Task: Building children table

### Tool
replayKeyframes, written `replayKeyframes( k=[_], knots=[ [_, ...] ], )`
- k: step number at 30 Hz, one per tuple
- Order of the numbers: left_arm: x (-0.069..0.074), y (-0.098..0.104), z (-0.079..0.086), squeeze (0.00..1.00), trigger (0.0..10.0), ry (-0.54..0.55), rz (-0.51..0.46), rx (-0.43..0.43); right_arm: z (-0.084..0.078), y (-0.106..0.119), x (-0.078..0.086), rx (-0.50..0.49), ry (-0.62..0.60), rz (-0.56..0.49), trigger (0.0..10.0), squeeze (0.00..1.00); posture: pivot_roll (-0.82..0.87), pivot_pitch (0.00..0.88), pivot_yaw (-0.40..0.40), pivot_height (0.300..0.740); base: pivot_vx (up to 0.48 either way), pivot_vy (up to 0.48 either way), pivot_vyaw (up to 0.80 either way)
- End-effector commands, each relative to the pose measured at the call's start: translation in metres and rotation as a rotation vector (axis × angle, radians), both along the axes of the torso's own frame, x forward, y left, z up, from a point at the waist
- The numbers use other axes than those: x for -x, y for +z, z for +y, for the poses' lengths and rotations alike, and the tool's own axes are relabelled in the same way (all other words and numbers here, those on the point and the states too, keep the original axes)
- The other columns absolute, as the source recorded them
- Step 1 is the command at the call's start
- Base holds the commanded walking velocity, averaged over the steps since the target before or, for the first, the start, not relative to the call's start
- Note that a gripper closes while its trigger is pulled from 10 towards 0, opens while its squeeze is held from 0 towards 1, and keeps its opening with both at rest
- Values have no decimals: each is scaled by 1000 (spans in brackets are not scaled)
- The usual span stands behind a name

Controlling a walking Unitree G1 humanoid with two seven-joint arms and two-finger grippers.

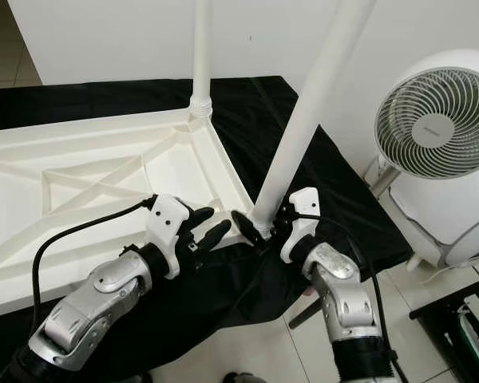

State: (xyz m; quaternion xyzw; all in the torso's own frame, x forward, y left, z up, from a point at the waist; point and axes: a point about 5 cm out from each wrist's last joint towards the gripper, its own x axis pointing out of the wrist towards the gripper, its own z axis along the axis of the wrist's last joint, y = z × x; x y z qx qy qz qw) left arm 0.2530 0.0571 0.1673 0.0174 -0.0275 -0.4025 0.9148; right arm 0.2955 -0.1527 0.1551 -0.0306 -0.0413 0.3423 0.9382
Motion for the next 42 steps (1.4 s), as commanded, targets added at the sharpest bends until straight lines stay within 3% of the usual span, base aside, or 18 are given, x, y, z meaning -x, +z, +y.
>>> replayKeyframes(
  k=[1,2,3,21,26,33,35,36,37,38,40,42],
  knots=[
    [4,-5,-3,0,10000,-122,5,-26,-4,-2,-2,9,35,5,784,0,63,100,-68,740,0,0,0],
    [4,-6,-2,0,10000,-123,5,-30,-5,-3,-4,9,53,9,784,0,64,100,-67,740,0,0,0],
    [4,-6,-1,0,10000,-124,4,-35,-5,-5,-5,1,79,24,0,0,68,101,-64,740,0,0,0],
    [4,-5,-2,0,10000,-128,1,-34,-2,-10,7,-52,106,51,0,0,59,108,-67,740,0,0,0],
    [4,-5,-2,0,10000,-122,1,-31,11,-7,14,-105,9,32,0,0,56,113,-75,740,0,0,0],
    [7,-8,4,0,10000,-130,11,-39,27,-8,19,-193,-241,33,0,0,50,130,-82,740,0,0,0],
    [7,-8,4,0,10000,-130,11,-39,27,-8,19,-193,-241,33,0,0,50,130,-82,740,0,0,0],
    [6,-8,7,0,10000,-128,11,-40,29,-8,20,-200,-305,32,6078,0,50,130,-82,740,0,0,0],
    [6,-8,7,0,10000,-128,11,-40,29,-8,20,-200,-305,32,6078,0,50,130,-82,740,0,0,0],
    [4,-8,10,0,10000,-117,8,-43,30,-10,19,-221,-410,45,10000,0,45,140,-83,740,0,0,0],
    [2,-7,15,0,10000,-103,4,-46,30,-12,19,-239,-534,61,10000,0,45,140,-83,740,0,0,0],
    [1,-6,16,0,10000,-99,0,-48,29,-13,18,-232,-574,67,10000,0,45,140,-83,740,0,0,0]
  ],
)
